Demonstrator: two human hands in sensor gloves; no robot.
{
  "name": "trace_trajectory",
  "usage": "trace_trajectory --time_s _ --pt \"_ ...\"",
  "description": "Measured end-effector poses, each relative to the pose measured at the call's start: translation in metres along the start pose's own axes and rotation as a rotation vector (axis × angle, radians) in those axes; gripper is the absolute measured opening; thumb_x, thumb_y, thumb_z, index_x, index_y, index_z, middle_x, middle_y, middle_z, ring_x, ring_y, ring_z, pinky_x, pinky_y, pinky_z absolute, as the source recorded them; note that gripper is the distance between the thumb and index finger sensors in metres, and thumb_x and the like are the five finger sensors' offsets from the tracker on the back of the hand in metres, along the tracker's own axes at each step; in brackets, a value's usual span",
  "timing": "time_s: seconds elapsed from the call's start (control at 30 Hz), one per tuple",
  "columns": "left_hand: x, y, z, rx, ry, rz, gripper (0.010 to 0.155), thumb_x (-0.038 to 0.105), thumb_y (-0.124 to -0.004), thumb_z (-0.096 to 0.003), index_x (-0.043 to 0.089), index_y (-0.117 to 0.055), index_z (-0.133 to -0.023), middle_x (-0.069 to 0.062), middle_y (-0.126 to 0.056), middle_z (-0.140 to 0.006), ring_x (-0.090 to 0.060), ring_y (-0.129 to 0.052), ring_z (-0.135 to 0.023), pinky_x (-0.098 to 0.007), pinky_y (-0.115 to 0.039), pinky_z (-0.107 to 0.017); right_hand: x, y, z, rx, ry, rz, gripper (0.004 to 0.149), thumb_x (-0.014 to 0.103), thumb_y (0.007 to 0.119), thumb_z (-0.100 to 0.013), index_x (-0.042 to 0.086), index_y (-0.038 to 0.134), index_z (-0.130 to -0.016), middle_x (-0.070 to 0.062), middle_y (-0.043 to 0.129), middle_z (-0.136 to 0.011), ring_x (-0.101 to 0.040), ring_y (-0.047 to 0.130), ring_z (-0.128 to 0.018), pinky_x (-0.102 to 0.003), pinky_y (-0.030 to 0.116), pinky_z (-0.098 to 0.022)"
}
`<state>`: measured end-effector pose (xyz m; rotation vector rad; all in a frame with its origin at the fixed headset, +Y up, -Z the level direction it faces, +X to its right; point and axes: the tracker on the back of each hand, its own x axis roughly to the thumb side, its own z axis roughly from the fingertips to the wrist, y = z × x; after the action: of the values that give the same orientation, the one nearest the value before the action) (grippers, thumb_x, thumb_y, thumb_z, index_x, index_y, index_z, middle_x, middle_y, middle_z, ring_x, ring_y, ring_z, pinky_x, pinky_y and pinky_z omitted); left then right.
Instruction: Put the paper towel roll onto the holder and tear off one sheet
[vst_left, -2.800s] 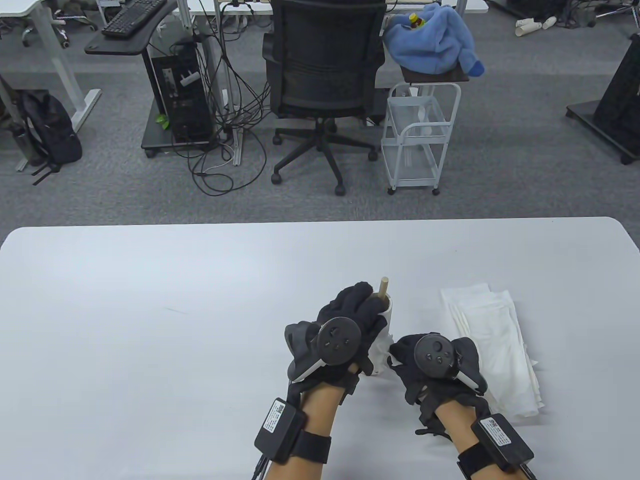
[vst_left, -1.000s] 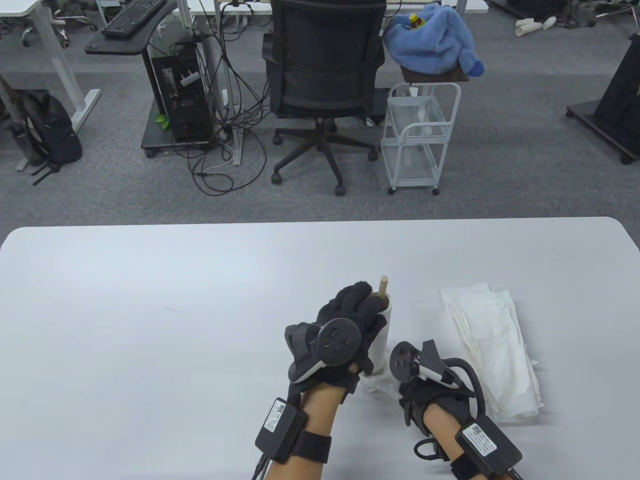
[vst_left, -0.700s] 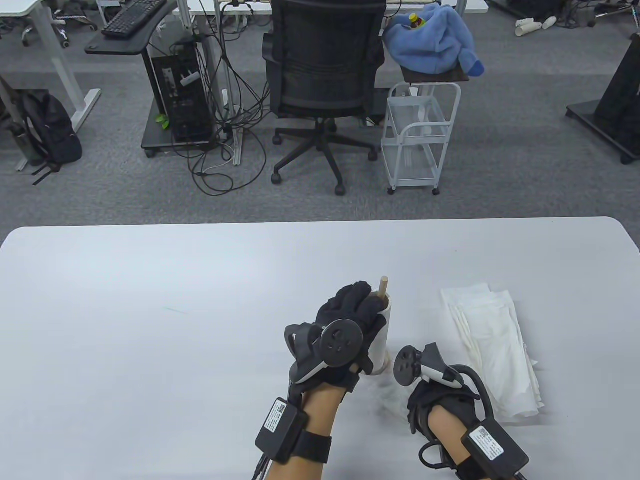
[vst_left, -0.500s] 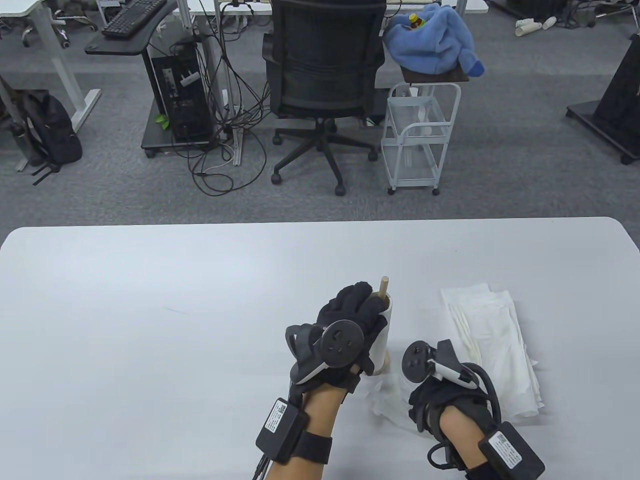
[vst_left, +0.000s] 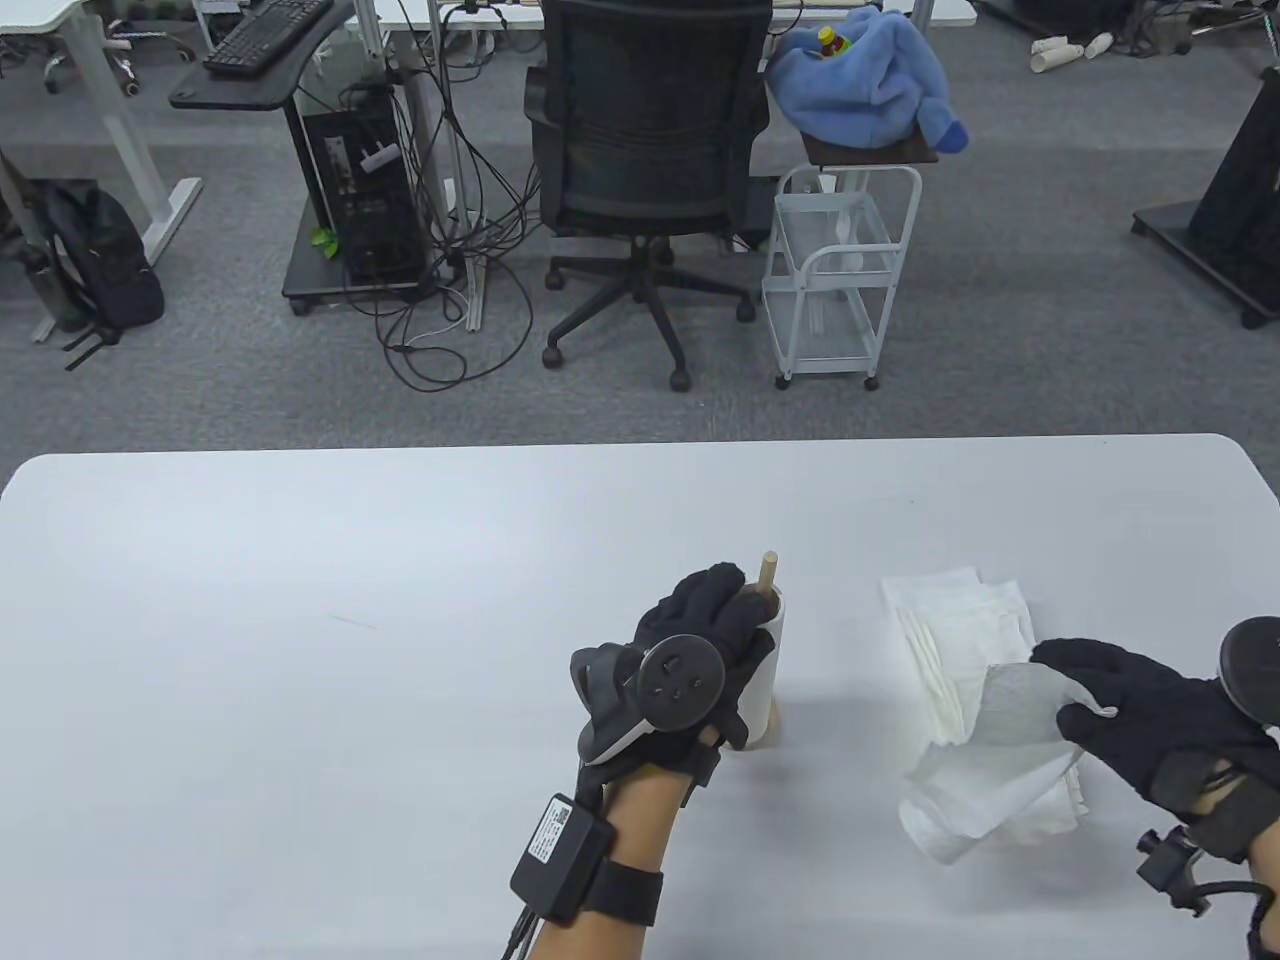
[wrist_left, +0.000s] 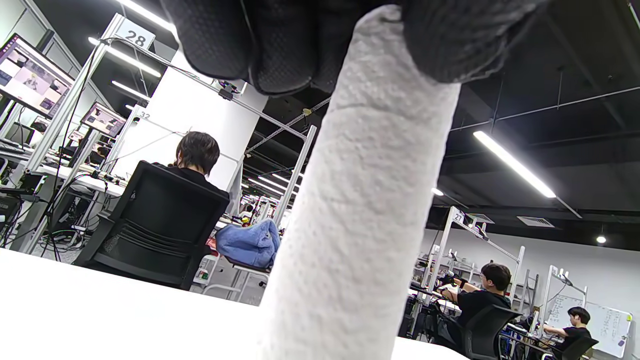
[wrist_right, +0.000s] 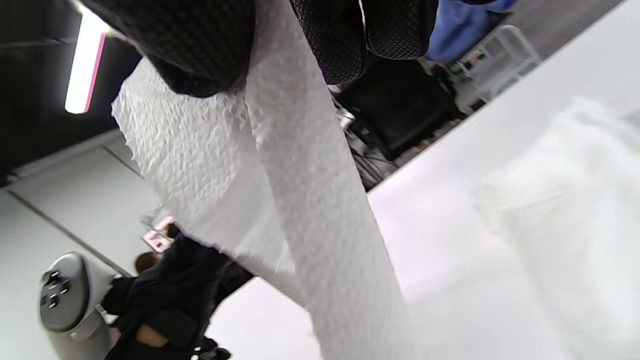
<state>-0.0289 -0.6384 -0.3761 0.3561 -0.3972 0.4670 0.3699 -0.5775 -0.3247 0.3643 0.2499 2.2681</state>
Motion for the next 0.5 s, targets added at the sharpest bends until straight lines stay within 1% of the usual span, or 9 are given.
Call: trace_trajectory --time_s 0.07,0.1,0.17,0.27,0.33,0.4,0.5 --pt "0.0 -0.001 0.0 0.002 0.002 0.006 0.044 0.045 -0.074 -0.0463 0.037 -0.076 -0.089 -0.001 -0.065 -0.107 -0.032 -0.073 -0.099 -0.049 -0.068 -0.072 -0.012 -0.01 -0.007 0.115 0.106 0.004 0.037 0.033 0.079 -0.042 0.024 0.091 -0.076 -0.015 0.054 -0.111 -0.046 0.047 -0.103 -0.064 0.036 -0.074" --pt "0.0 0.0 0.0 0.003 0.002 0.009 0.044 0.045 -0.074 -0.0463 0.036 -0.076 -0.089 -0.001 -0.065 -0.107 -0.032 -0.073 -0.099 -0.049 -0.068 -0.072 -0.018 -0.012 -0.014 0.147 0.149 -0.005 0.036 0.033 0.079 -0.042 0.023 0.091 -0.075 -0.015 0.053 -0.111 -0.047 0.046 -0.103 -0.064 0.035 -0.074" --pt "0.0 -0.001 0.0 -0.003 -0.002 0.009 0.044 0.045 -0.074 -0.0464 0.037 -0.076 -0.089 0.0 -0.065 -0.107 -0.032 -0.073 -0.099 -0.049 -0.068 -0.072 -0.031 -0.015 -0.031 0.165 0.227 0.027 0.036 0.032 0.08 -0.042 0.024 0.091 -0.075 -0.014 0.052 -0.112 -0.047 0.043 -0.104 -0.064 0.032 -0.074" --pt "0.0 -0.001 0.0 -0.01 -0.004 0.013 0.043 0.045 -0.074 -0.0463 0.037 -0.077 -0.089 0.0 -0.064 -0.107 -0.032 -0.072 -0.1 -0.049 -0.068 -0.072 -0.057 -0.011 -0.069 0.14 0.343 0.15 0.036 0.033 0.079 -0.042 0.027 0.09 -0.076 -0.012 0.049 -0.113 -0.045 0.038 -0.106 -0.064 0.028 -0.075" --pt "0.0 -0.001 0.0 -0.009 -0.006 0.007 0.043 0.045 -0.074 -0.0464 0.038 -0.076 -0.089 0.0 -0.064 -0.107 -0.032 -0.072 -0.1 -0.049 -0.068 -0.072 -0.075 -0.006 -0.091 0.094 0.383 0.201 0.036 0.032 0.079 -0.043 0.027 0.09 -0.077 -0.012 0.046 -0.113 -0.045 0.036 -0.106 -0.064 0.026 -0.075" --pt "0.0 -0.001 0.0 -0.011 -0.008 0.009 0.043 0.045 -0.074 -0.0467 0.038 -0.076 -0.089 0.0 -0.064 -0.108 -0.032 -0.072 -0.1 -0.049 -0.068 -0.072 -0.091 0.0 -0.109 0.054 0.416 0.269 0.036 0.032 0.078 -0.044 0.028 0.088 -0.078 -0.01 0.043 -0.114 -0.044 0.034 -0.107 -0.064 0.024 -0.075" --pt "-0.001 -0.001 0.0 -0.019 -0.015 0.022 0.043 0.046 -0.073 -0.0472 0.039 -0.075 -0.09 0.002 -0.063 -0.108 -0.031 -0.07 -0.102 -0.05 -0.067 -0.072 -0.113 0.013 -0.129 -0.005 0.421 0.405 0.037 0.034 0.077 -0.044 0.031 0.086 -0.079 -0.009 0.042 -0.114 -0.043 0.034 -0.107 -0.063 0.025 -0.076"
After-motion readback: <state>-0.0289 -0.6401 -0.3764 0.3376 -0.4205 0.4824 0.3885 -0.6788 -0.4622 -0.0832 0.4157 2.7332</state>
